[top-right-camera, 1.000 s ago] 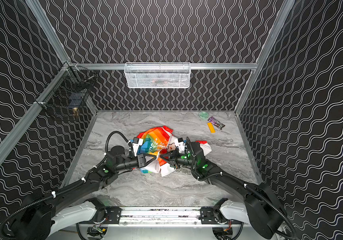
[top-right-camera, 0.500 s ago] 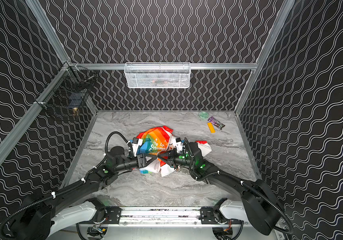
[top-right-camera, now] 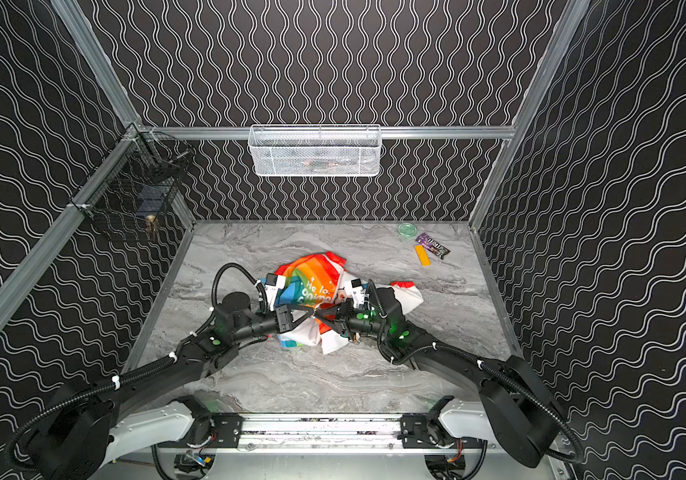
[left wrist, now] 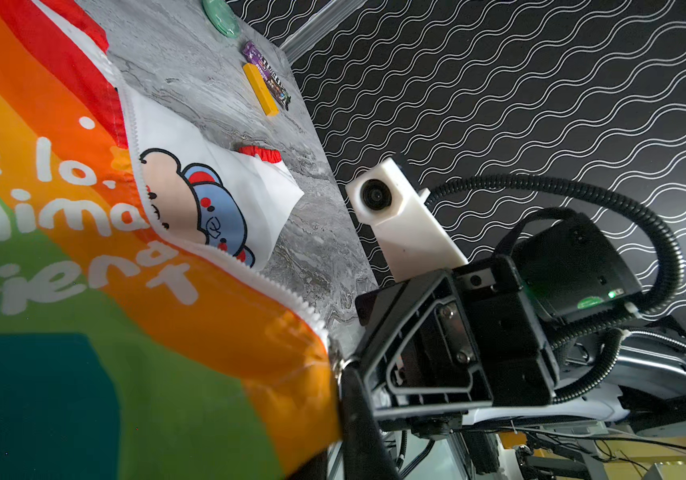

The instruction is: Zip up the jacket

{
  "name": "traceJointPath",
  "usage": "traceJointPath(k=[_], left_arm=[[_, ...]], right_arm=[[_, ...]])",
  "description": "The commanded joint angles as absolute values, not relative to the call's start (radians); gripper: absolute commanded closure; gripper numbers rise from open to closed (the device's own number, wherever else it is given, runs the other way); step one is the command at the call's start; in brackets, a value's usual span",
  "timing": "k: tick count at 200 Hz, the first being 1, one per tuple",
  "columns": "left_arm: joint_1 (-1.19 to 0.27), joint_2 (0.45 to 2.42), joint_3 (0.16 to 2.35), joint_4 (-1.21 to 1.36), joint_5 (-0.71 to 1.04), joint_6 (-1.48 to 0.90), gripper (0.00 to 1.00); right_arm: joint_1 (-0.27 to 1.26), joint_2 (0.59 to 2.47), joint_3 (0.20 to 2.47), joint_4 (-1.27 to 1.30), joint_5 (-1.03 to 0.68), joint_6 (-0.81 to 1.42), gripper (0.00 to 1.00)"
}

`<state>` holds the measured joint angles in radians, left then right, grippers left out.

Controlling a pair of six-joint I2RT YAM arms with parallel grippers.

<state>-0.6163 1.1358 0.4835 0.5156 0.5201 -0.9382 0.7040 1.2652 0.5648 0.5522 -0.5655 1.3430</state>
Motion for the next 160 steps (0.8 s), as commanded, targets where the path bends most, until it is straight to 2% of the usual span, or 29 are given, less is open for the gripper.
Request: traceJointPath(k=[1, 28, 160], left_arm=[[-0.616, 1.145, 0.479, 0.551, 0.518, -0.947, 0.94], [-0.615, 1.138, 0.472, 0.549, 0.523, -0.949, 1.0], [-0.598, 1.069, 0.466, 0.448, 0.586, -0.913, 1.0]], right_arm=[[0.707, 1.256, 0.559, 0.668, -0.595, 1.373, 1.0], [0.7, 1.235, 0.543, 0.659, -0.572, 1.371, 1.0], [0.618, 1.229, 0.554, 0.632, -0.56, 1.354, 1.0]])
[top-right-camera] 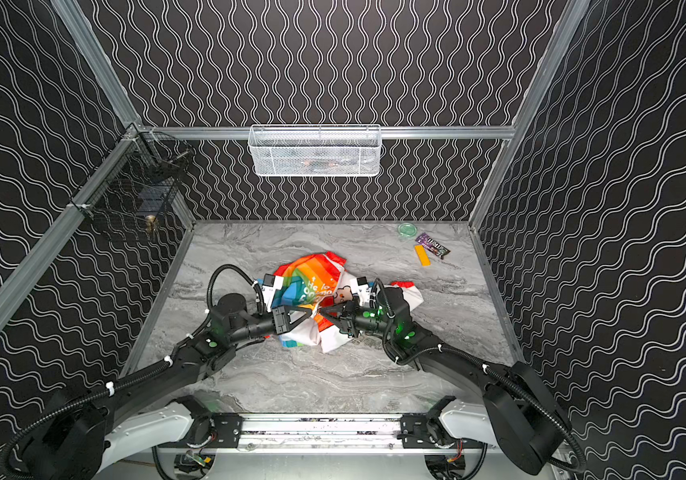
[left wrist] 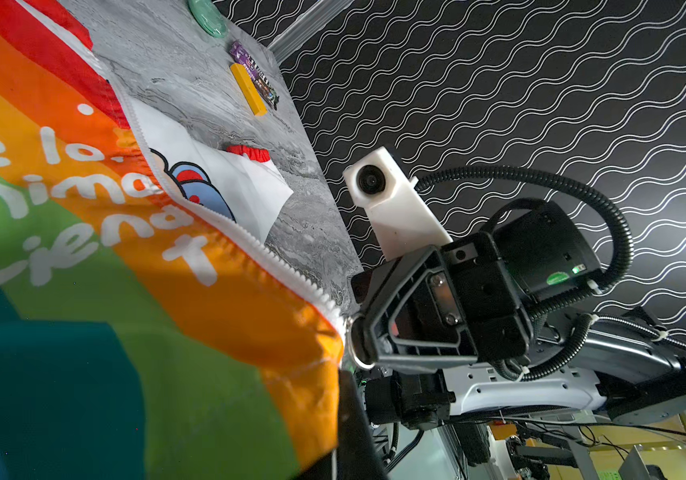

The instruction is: Zip up the jacket

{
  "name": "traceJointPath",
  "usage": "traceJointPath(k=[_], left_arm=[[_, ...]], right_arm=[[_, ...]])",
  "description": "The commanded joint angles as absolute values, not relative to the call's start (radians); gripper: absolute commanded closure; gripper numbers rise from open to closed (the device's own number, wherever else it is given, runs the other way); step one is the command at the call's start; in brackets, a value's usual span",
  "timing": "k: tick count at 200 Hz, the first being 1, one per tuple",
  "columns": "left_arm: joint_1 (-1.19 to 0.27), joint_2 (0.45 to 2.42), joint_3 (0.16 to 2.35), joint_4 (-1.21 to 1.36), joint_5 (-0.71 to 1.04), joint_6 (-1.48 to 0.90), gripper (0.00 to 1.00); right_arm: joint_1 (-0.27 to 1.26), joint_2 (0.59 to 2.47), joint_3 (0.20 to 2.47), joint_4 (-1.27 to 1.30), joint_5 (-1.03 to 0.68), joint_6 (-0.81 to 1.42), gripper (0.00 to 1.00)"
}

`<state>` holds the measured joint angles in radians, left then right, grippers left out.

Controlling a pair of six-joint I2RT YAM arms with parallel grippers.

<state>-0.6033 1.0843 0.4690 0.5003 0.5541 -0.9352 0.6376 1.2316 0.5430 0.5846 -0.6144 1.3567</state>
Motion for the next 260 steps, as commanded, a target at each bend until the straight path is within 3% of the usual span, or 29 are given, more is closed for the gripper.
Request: traceJointPath(k=[1, 118, 155, 213, 244, 260], left_arm=[[-0.597, 1.067, 0.465, 0.447, 0.585, -0.913, 1.0], [-0.556, 1.041, 0.44, 0.416, 0.595, -0.919, 1.0], [-0.543, 1.062, 0.455, 0.428, 0.609, -0.931, 1.0], [-0.525, 1.07, 0.528, 0.306, 0.655, -0.903, 1.0], [-0.506, 1.083, 0.602, 0.178, 0.714, -0.861, 1.0], [-0.495, 1.103, 0.634, 0.132, 0.754, -0.855, 1.0]], right_arm=[[0.617, 1.229, 0.555, 0.63, -0.56, 1.353, 1.0], [0.592, 1.264, 0.571, 0.647, -0.6, 1.35, 1.0], [0.591, 1.299, 0.601, 0.635, -0.687, 1.321, 1.0], [0.59, 1.292, 0.645, 0.388, -0.673, 1.139, 0.6], [0.587, 1.251, 0.699, 0.216, -0.608, 0.969, 0.3], [0.588, 1.235, 0.731, 0.12, -0.56, 0.855, 0.21]])
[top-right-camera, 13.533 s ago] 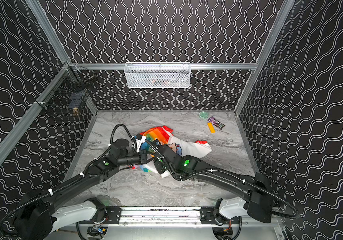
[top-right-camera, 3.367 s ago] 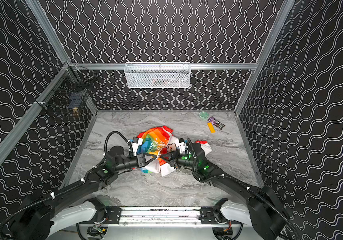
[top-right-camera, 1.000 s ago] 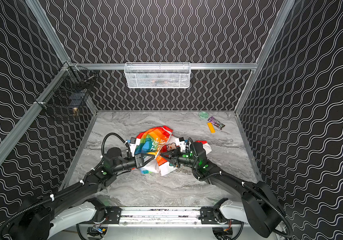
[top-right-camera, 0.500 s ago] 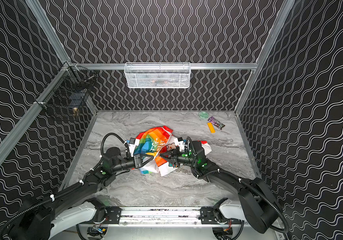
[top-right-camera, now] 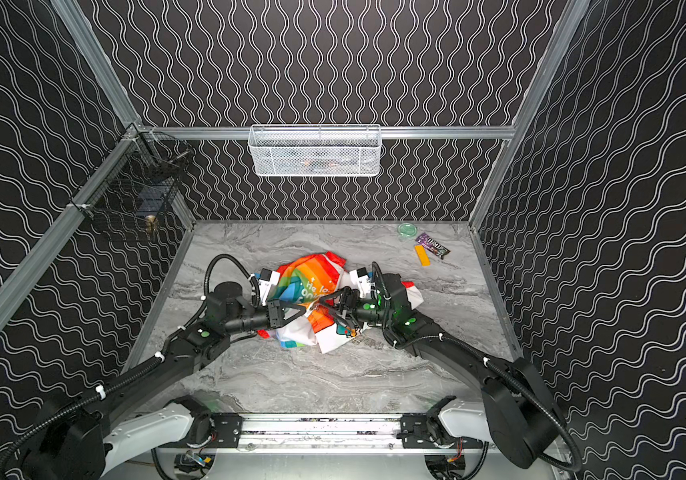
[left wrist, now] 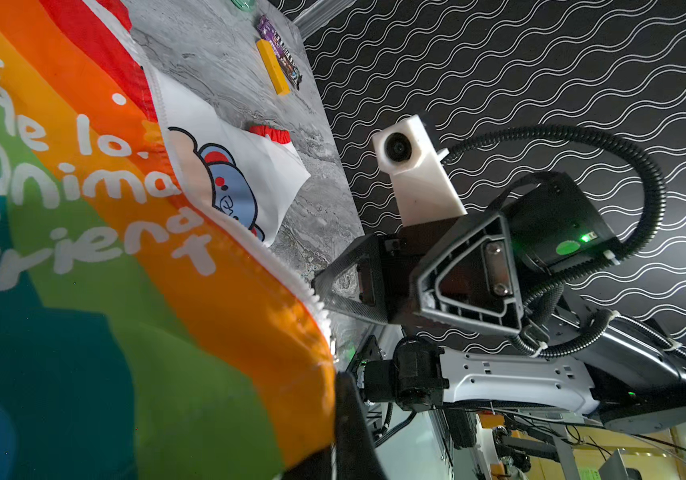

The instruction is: Zip up the jacket

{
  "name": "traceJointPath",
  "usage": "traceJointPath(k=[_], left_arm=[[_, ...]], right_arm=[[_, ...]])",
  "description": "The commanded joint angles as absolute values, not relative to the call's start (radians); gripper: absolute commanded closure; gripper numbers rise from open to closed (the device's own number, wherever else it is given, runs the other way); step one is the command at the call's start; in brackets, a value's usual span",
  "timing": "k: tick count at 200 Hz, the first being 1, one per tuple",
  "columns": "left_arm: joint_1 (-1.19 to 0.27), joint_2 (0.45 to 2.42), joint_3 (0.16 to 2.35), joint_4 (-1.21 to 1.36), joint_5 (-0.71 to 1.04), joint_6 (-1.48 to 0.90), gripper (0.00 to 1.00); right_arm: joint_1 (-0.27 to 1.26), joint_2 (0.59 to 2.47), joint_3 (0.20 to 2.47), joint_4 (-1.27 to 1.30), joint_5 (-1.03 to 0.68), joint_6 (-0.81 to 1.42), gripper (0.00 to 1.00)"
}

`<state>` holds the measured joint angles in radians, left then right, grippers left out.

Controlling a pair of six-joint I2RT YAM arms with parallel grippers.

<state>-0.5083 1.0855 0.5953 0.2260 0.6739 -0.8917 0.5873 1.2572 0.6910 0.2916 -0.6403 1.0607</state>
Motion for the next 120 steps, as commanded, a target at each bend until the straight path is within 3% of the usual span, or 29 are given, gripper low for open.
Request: traceJointPath(k=[1, 42, 74, 120], left_arm=[[-0.494, 1.106, 0.637, 0.131, 0.757, -0.855, 1.0], [-0.455, 1.179, 0.699, 0.106, 0.876, -0.9, 1.0], [-0.433, 1.189, 0.758, 0.034, 0.918, -0.876, 1.0], [-0.421, 1.186, 0.77, 0.014, 0.939, -0.886, 1.0]], right_arm=[[0.588, 1.234, 0.732, 0.114, -0.558, 0.848, 0.21], [0.622, 1.194, 0.757, -0.004, -0.5, 0.589, 0.19], [0.753, 1.21, 0.81, -0.12, -0.34, 0.422, 0.08], [0.848, 1.282, 0.86, -0.166, -0.143, 0.383, 0.01]])
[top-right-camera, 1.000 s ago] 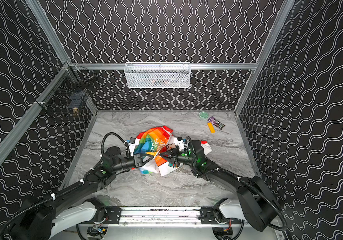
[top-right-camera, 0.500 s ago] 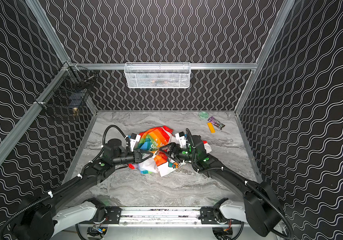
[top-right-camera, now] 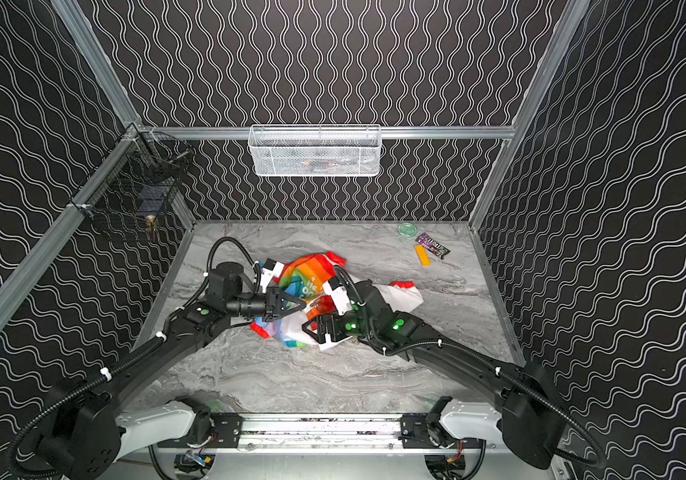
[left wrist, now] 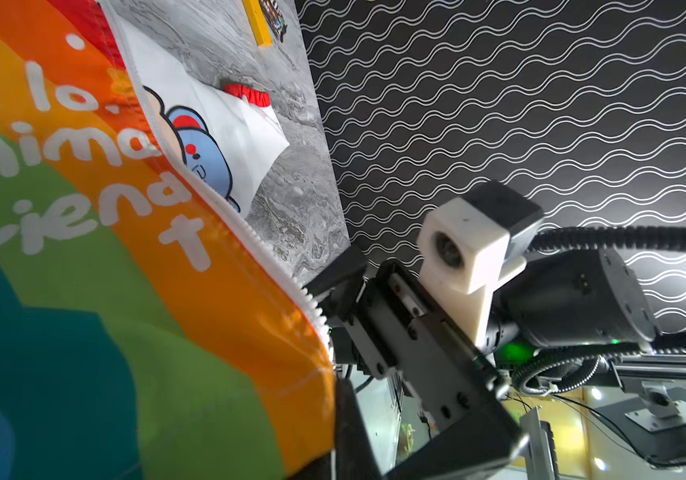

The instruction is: Zip up the jacket

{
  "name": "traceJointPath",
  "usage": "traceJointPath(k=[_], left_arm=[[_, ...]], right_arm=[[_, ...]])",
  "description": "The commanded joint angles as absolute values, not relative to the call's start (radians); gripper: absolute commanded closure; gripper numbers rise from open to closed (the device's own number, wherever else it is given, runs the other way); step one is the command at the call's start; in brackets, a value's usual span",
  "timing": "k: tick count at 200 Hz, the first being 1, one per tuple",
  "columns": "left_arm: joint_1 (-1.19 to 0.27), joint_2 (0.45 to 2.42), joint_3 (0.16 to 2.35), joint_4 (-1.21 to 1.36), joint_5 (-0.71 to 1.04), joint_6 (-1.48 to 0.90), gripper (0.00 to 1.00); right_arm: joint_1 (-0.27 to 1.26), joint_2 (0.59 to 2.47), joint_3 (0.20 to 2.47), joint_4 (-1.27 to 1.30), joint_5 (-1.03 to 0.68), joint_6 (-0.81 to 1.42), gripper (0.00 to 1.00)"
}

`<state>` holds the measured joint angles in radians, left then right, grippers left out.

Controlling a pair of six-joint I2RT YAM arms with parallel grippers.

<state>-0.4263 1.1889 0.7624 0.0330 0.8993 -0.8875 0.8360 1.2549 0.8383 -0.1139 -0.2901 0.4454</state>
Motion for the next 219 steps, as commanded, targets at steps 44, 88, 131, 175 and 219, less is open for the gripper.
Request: traceJointPath(k=[44, 88, 131, 175, 219], left_arm=[[-0.417, 1.18, 0.777, -0.021, 0.948, -0.874, 1.0], [-0.416, 1.189, 0.763, 0.015, 0.936, -0.913, 1.0], [-0.417, 1.187, 0.693, 0.13, 0.886, -1.014, 0.81], [-0.417, 1.166, 0.631, 0.249, 0.834, -1.094, 0.61], [-0.417, 1.159, 0.603, 0.311, 0.811, -1.135, 0.66]], right_arm=[[0.851, 1.282, 0.842, -0.141, -0.051, 0.382, 0.14], [0.851, 1.296, 0.842, -0.095, -0.142, 0.366, 0.65], [0.85, 1.298, 0.839, -0.061, -0.192, 0.388, 0.98], [0.853, 1.295, 0.842, -0.052, -0.229, 0.395, 1.0], [0.862, 1.282, 0.842, -0.054, -0.236, 0.396, 1.0]])
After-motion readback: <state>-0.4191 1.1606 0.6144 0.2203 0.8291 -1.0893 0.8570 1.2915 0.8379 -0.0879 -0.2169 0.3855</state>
